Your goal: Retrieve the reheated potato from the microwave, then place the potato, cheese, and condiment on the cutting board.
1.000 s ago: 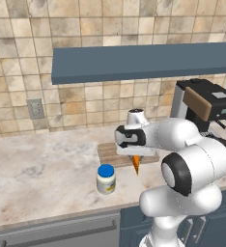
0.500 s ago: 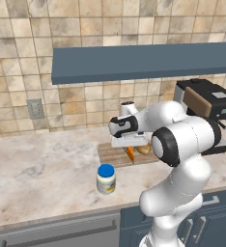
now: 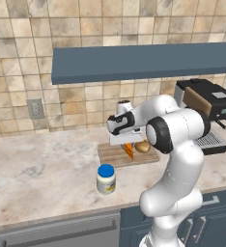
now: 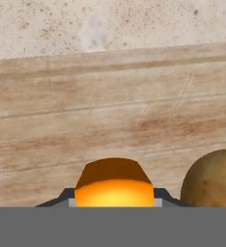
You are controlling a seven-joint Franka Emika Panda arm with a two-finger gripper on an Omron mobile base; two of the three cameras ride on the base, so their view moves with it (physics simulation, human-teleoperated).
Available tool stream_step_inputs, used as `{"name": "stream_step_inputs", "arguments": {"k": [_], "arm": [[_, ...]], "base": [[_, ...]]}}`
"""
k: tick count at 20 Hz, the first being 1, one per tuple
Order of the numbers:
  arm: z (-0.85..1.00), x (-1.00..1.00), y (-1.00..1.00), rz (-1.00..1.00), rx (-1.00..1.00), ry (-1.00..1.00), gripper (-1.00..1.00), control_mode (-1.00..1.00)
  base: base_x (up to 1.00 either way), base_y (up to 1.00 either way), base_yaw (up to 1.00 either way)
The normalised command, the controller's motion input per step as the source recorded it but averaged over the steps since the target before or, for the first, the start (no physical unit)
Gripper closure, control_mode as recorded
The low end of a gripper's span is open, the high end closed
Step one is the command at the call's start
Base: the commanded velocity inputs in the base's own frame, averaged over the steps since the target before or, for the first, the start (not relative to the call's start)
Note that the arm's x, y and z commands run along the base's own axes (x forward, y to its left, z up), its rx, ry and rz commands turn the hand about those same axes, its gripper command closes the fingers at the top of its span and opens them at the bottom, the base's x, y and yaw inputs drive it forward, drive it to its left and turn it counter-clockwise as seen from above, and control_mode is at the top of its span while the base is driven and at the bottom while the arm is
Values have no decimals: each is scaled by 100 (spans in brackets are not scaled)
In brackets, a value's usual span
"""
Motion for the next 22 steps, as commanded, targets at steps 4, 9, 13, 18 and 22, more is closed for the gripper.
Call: {"name": "stream_step_inputs", "arguments": {"k": [4,9,13,18,22], "arm": [[-22,41,3,2,0,0,100,-100],[-19,6,3,0,0,0,100,-100],[-20,-14,0,0,0,0,100,-100],[-24,-11,0,0,0,0,100,-100],[-28,-14,0,0,0,0,100,-100]], "base": [[0,0,0],[0,0,0],[0,0,0],[0,0,0],[0,0,0]]}}
